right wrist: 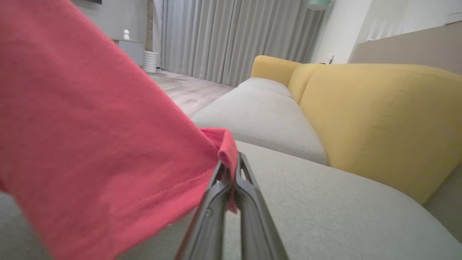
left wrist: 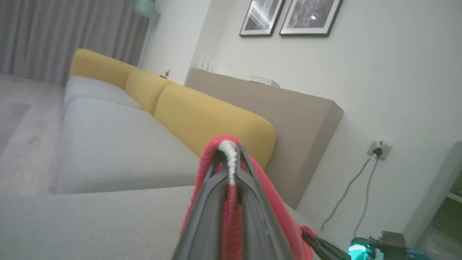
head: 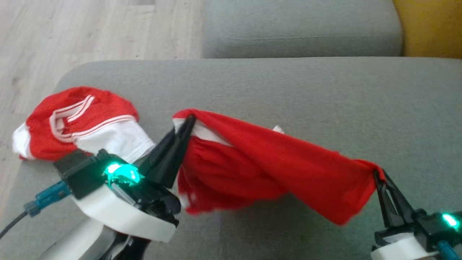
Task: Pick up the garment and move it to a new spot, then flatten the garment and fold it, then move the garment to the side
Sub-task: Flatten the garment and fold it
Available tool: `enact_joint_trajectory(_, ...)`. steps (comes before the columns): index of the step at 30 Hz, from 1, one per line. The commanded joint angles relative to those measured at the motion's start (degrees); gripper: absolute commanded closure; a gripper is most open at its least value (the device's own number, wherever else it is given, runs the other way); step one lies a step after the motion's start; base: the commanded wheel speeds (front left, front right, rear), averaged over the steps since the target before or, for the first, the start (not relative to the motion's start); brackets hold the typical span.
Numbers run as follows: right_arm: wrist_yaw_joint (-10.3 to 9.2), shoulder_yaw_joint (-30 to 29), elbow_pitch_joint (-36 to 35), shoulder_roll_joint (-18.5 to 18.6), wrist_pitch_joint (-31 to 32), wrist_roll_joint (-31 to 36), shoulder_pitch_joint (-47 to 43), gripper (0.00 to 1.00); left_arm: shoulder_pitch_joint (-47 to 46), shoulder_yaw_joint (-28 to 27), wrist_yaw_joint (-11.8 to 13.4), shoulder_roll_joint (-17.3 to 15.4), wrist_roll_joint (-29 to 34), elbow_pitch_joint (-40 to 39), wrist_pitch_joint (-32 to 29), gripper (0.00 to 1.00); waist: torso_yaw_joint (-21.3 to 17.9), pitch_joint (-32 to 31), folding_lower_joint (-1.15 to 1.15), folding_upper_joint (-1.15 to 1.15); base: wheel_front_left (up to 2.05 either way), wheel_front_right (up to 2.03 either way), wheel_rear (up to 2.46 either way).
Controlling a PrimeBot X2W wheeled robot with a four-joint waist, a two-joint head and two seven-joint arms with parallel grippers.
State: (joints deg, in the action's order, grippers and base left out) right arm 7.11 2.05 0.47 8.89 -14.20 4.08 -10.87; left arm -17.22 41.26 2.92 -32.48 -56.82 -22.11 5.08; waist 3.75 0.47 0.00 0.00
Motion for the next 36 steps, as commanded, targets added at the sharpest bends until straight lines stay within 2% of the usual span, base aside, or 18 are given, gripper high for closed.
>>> enact_joint_trajectory(1,0.37,1.12,-1.83,1.37,0.38,-0.65,2.92,1.0,-3.48,-2.3,-0.63,-1.92,-1.18,-2.16,-1.05,1.0,-0.71,0.84,0.0,0.0,0.0,0.0,0.0)
enact_joint_trajectory(3,0.37,3.41,0.22,3.28,1.13,-1.47,6.39,1.0,-4.13,-0.81,-2.11,-2.07,-2.61,-2.05,-3.51,1.0,-1.03,2.08,0.0,0.0,0.0,0.0,0.0)
enact_joint_trajectory(6,0.37,5.71,6.97,4.5,1.27,-3.61,14.71,1.0,-5.38,0.1,-5.21,-0.39,-6.1,0.82,-4.78,1.0,-0.94,4.34,0.0,0.0,0.0,0.0,0.0)
enact_joint_trajectory(8,0.37,7.22,13.52,5.14,1.24,-4.28,21.16,1.0,-7.33,-0.32,-6.78,0.48,-6.85,4.31,-4.53,1.0,-0.54,5.97,0.0,0.0,0.0,0.0,0.0)
enact_joint_trajectory(9,0.37,8.54,20.55,5.13,0.91,-5.13,27.79,1.0,-9.76,-0.5,-7.97,1.15,-6.46,8.17,-4.19,1.0,-0.05,7.58,0.0,0.0,0.0,0.0,0.0)
enact_joint_trajectory(10,0.37,9.44,24.21,5.29,0.75,-5.3,30.93,1.0,-10.98,-0.45,-8.5,1.66,-6.63,10.05,-4.17,1.0,0.31,8.35,0.0,0.0,0.0,0.0,0.0)
enact_joint_trajectory(11,0.37,9.78,27.63,4.99,0.55,-5.95,33.89,0.86,-12.22,-0.34,-8.98,2.28,-7.19,11.8,-4.32,1.0,0.71,9.23,0.0,0.0,0.0,0.0,0.0)
enact_joint_trajectory(12,0.37,9.78,27.63,4.99,0.55,-5.95,33.89,0.86,-12.22,-0.34,-8.98,2.28,-7.19,11.8,-4.32,1.0,0.71,9.23,0.0,0.0,0.0,0.0,0.0)
enact_joint_trajectory(13,0.37,9.85,31.07,4.63,0.43,-6.41,36.48,0.0,-13.49,-0.26,-9.39,2.94,-7.94,13.57,-4.45,1.0,1.09,9.89,0.0,0.0,0.0,0.0,0.0)
enact_joint_trajectory(16,0.37,9.76,38.48,3.43,-0.26,-6.32,42.8,0.0,-17.33,-0.28,-10.08,4.63,-9.6,19.03,-4.29,1.0,1.87,11.64,0.0,0.0,0.0,0.0,0.0)
enact_joint_trajectory(19,0.37,9.73,41.32,2.29,-0.71,-5.84,45.44,0.0,-20.49,-0.61,-10.3,6.12,-10.54,24.7,-2.97,1.0,2.0,12.65,0.0,0.0,0.0,0.0,0.0)
enact_joint_trajectory(24,0.37,11.32,37.52,1.26,-0.77,-7.06,41.62,0.0,-24.4,-0.11,-10.38,7.72,-11.32,32.31,-0.57,1.0,1.55,13.05,0.0,0.0,0.0,0.0,0.0)
enact_joint_trajectory(26,0.37,14.44,35.62,1.28,-0.78,-8.59,38.87,0.0,-25.43,0.7,-10.38,7.6,-11.75,33.8,0.2,1.0,1.21,13.12,0.0,0.0,0.0,0.0,0.0)
enact_joint_trajectory(31,0.37,23.94,33.61,4.22,-0.79,-11.21,34.88,0.0,-27.07,3.09,-10.39,6.42,-13.14,36.07,1.66,1.0,0.67,13.12,0.0,0.0,0.0,0.0,0.0)
enact_joint_trajectory(36,0.37,26.8,34.27,5.11,-0.79,-12.31,35.81,0.0,-28.3,5.59,-10.4,5.45,-14.56,36.57,3.05,1.0,0.82,13.17,0.0,0.0,0.0,0.0,0.0)
